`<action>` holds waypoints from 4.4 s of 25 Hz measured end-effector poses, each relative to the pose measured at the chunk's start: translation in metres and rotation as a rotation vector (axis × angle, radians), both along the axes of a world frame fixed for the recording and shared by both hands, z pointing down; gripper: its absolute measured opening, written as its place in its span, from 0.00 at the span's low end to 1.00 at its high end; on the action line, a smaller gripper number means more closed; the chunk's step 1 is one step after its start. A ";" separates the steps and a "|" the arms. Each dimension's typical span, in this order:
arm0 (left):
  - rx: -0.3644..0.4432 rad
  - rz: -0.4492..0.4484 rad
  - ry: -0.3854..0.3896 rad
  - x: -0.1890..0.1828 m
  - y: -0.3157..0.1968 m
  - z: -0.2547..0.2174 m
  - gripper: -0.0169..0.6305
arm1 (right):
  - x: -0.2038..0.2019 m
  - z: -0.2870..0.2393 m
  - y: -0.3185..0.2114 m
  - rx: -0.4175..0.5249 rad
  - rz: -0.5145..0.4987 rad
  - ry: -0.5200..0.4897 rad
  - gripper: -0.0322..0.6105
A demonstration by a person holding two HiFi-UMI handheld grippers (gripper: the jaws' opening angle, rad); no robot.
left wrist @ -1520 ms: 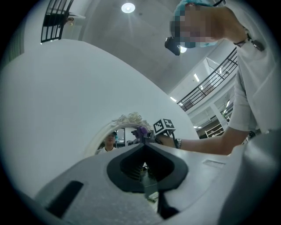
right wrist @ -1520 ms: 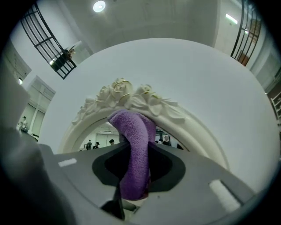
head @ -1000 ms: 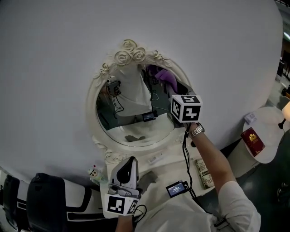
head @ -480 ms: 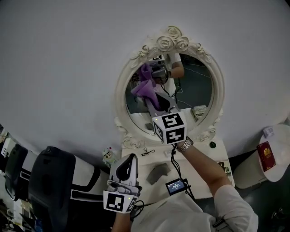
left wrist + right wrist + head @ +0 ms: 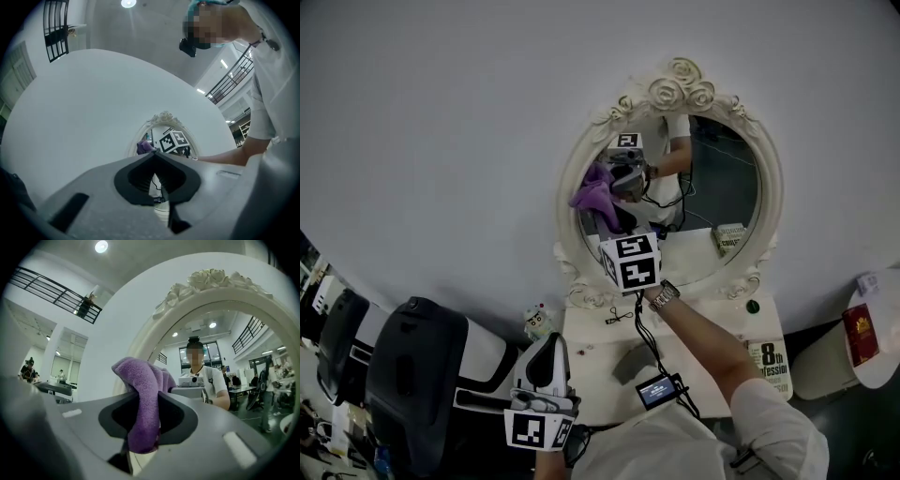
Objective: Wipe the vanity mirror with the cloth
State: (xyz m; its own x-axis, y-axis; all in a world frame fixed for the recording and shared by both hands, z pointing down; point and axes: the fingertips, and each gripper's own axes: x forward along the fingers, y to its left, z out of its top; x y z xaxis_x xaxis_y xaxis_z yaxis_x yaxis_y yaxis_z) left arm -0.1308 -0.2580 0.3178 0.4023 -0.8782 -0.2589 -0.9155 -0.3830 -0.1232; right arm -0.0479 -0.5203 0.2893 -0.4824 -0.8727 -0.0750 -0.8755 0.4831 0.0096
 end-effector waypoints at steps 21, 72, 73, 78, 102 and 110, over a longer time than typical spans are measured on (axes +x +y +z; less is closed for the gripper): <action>-0.006 0.392 0.015 0.143 -0.030 0.006 0.04 | 0.302 0.011 0.015 -0.027 0.512 0.016 0.22; -0.089 0.293 0.045 0.086 -0.027 0.031 0.04 | 0.235 0.093 0.005 -0.100 0.432 -0.016 0.22; -0.089 0.310 0.048 0.094 -0.027 0.032 0.04 | 0.254 0.096 0.007 -0.108 0.466 -0.018 0.22; -0.091 0.361 0.066 0.118 -0.032 0.033 0.04 | 0.333 0.102 0.013 -0.141 0.619 -0.012 0.22; -0.085 0.073 0.053 -0.018 -0.011 0.027 0.04 | 0.015 0.169 0.021 -0.200 0.125 0.081 0.22; -0.101 -0.006 0.042 -0.040 -0.004 0.029 0.04 | 0.010 0.197 -0.007 -0.305 0.145 0.023 0.22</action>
